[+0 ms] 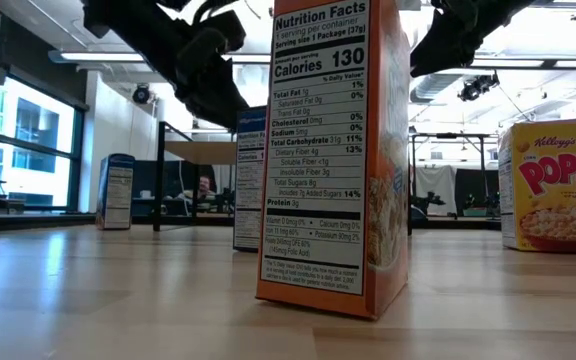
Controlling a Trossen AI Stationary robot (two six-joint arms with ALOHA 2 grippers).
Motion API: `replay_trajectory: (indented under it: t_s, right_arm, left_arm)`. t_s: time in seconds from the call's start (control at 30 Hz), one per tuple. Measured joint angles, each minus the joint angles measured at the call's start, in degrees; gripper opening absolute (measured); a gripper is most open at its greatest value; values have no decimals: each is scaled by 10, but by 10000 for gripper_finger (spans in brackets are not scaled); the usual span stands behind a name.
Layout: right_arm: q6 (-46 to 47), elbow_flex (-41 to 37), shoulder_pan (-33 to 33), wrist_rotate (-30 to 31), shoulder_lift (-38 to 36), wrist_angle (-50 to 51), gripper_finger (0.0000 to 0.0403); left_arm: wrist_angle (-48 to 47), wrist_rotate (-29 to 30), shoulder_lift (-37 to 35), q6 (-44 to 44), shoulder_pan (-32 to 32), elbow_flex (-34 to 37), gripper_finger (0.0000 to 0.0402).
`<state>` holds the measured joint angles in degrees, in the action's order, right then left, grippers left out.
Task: Stack cereal on shelf
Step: Put the top left yellow cereal box on the shelf
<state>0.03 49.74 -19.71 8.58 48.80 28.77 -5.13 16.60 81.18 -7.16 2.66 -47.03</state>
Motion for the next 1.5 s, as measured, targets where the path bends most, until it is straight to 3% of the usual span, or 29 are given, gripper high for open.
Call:
replay_trajectory:
  t_s: [0.8, 0.93, 1.5]
  right_arm:
    - [0, 0, 0, 0, 0, 1, 257]
    - [0, 0, 0, 0, 0, 1, 257]
    - [0, 0, 0, 0, 0, 1, 257]
  left_arm:
    - [34, -15, 21, -1, -9, 0, 242]
    - [34, -47, 21, -1, -19, 0, 242]
    - [39, -71, 21, -2, -24, 0, 242]
